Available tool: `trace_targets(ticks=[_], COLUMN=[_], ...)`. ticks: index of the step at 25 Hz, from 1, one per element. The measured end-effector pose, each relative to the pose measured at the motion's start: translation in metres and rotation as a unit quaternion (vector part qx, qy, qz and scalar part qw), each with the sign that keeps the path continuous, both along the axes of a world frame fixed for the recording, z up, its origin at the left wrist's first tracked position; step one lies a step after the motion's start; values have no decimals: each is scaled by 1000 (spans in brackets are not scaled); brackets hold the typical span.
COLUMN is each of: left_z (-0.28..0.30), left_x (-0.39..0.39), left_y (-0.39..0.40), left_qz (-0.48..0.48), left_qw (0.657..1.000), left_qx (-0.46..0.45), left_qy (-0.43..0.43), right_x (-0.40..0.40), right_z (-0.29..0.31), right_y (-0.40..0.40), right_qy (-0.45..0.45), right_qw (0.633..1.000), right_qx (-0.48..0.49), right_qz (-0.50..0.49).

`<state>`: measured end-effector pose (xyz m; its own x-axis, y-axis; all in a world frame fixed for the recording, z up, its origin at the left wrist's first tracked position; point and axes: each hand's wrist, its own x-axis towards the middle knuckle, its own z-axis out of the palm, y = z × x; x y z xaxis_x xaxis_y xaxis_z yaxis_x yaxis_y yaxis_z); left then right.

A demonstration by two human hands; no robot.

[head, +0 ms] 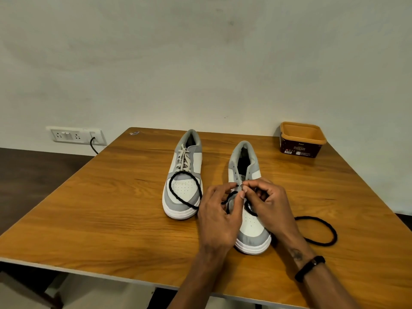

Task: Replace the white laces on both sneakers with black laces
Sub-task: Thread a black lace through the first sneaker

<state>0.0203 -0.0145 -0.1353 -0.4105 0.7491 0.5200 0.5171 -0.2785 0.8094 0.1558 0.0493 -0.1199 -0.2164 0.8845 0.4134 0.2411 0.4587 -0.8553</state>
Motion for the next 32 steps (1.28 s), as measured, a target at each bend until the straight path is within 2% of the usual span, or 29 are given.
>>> trace_targets(ticks=[4, 8, 10, 13, 15, 17, 20, 23, 27, 28, 29, 30, 31, 32], left_z=[0, 7, 17, 30, 32, 33, 45, 69, 98, 99, 97, 91, 83, 74], left_x=[0, -5, -8, -17, -24, -31, -43, -65, -117, -125, -129, -129, -123, -110], left_y=[2, 8, 9, 12, 12, 9, 5, 6, 13, 13, 12, 11, 8, 5], left_qz=[-14, -9, -18, -40, -57, -63, -77, -68, 0, 39, 94, 152, 180, 171], left_qw=[1000, 1000, 999, 997, 996, 997, 978, 926, 852, 864, 906, 952, 978, 981], left_qx=[15, -14, -40, -28, -27, -39, -35, -9, 57, 63, 54, 46, 56, 75], left_qy=[-19, -25, -9, 55, 61, 1, -191, -372, -521, -498, -410, -261, -90, 58], right_x=[0, -1, -1, -1, 1, 4, 7, 12, 14, 14, 14, 14, 14, 15], right_z=[-3, -4, -3, -1, -2, -1, 3, 8, 11, 11, 10, 9, 8, 8], right_y=[-2, -4, -4, -7, -9, -8, -10, -12, -14, -14, -15, -14, -14, -14], right_qy=[-2, -22, -25, -32, -63, -153, -233, -225, -227, -225, -224, -224, -226, -231], right_qw=[1000, 999, 999, 998, 995, 981, 956, 950, 951, 951, 952, 953, 954, 955], right_qx=[-3, 14, 21, 32, 55, 98, 158, 194, 188, 188, 187, 183, 177, 167], right_qz=[-11, -29, -34, -39, -48, -72, -88, -93, -95, -95, -94, -91, -87, -84])
